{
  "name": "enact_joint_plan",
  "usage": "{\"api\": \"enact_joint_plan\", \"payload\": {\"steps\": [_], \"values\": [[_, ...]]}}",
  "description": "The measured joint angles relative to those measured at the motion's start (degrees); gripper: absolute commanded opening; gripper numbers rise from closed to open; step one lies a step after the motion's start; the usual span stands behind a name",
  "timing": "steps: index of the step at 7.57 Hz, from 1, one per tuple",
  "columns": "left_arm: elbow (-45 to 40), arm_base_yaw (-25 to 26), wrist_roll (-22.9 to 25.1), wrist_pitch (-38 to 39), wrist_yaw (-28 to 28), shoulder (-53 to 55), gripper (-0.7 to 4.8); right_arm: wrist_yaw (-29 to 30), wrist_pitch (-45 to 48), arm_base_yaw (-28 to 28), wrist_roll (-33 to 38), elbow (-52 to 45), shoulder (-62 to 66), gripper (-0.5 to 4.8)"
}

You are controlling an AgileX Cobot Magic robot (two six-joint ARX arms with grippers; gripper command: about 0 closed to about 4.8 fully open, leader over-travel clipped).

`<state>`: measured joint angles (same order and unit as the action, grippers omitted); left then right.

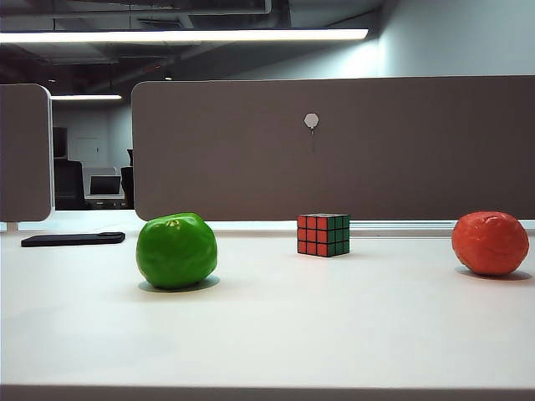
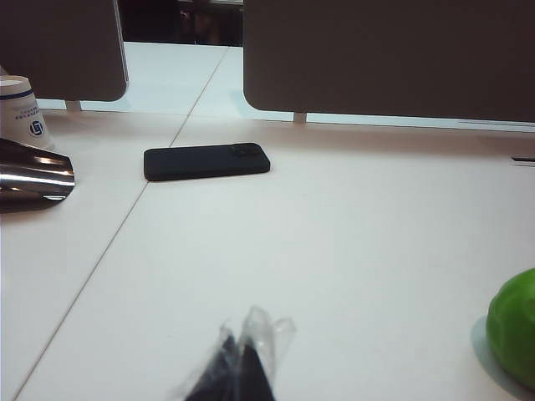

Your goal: Move all the fruits on the tabletop near the face of the Rubik's cube that has the color most similar to each fruit.

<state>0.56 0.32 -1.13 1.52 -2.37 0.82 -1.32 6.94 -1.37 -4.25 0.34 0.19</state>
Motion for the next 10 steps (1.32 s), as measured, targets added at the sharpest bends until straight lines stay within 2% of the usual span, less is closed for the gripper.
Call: {"api": "enact_joint_plan", "payload": {"steps": [4, 5, 6, 7, 8, 10], "values": [[0.0, 0.0, 0.0, 0.0, 0.0, 0.0, -0.05, 0.0, 0.0, 0.0, 0.0, 0.0, 0.0, -0.01], [0.0, 0.0, 0.0, 0.0, -2.0, 0.0, -0.05, 0.0, 0.0, 0.0, 0.0, 0.0, 0.0, -0.01], [0.0, 0.0, 0.0, 0.0, -11.2, 0.0, -0.05, 0.0, 0.0, 0.0, 0.0, 0.0, 0.0, -0.01], [0.0, 0.0, 0.0, 0.0, -13.3, 0.0, -0.05, 0.0, 0.0, 0.0, 0.0, 0.0, 0.0, -0.01], [0.0, 0.0, 0.0, 0.0, -18.1, 0.0, -0.05, 0.0, 0.0, 0.0, 0.0, 0.0, 0.0, -0.01], [0.0, 0.0, 0.0, 0.0, -19.1, 0.0, -0.05, 0.0, 0.0, 0.0, 0.0, 0.0, 0.0, -0.01]]}}
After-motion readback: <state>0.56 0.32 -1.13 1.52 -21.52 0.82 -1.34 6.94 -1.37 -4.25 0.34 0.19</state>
